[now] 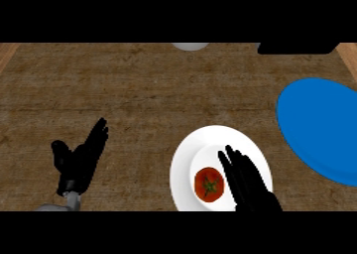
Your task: Pick the tomato from the plate and place it in the plate
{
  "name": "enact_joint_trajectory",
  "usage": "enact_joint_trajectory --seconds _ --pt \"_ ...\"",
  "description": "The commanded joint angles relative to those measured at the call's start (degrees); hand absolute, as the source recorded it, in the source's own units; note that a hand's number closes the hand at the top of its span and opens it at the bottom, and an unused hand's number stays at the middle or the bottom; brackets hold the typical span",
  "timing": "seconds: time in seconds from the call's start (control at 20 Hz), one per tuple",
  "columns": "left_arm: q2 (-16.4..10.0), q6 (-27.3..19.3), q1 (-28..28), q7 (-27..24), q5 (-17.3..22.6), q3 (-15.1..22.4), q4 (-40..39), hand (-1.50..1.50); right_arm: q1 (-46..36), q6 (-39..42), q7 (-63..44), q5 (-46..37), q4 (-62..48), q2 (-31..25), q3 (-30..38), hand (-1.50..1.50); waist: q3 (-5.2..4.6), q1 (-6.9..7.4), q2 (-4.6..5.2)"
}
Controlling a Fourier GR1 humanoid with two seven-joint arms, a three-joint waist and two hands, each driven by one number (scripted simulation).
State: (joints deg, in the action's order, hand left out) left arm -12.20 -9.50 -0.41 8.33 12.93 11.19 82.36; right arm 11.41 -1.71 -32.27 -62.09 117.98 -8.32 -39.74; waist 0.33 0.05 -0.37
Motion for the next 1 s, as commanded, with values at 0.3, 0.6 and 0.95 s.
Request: enact_joint_trajectory --seconds 0.3,0.6,0.95 --pt "1.82 1.66 2.67 -0.35 -0.89 -0.79 -1.80 0.00 -1.72 -3.19 -4.07 -8.50 -9.06 4.94 -3.75 -1.50 -0.34 -0.05 0.34" --pt "2.51 0.78 4.32 3.64 -2.52 0.30 2.82 0.00 -6.69 0.19 -4.84 -6.49 -12.07 6.34 2.29 -1.50 -0.32 0.16 0.34" --pt "1.73 4.50 -0.29 3.69 -1.65 -4.28 -1.86 0.00 -5.38 -0.82 -3.09 -6.51 -15.76 6.26 0.60 -1.50 -0.33 -0.07 0.35"
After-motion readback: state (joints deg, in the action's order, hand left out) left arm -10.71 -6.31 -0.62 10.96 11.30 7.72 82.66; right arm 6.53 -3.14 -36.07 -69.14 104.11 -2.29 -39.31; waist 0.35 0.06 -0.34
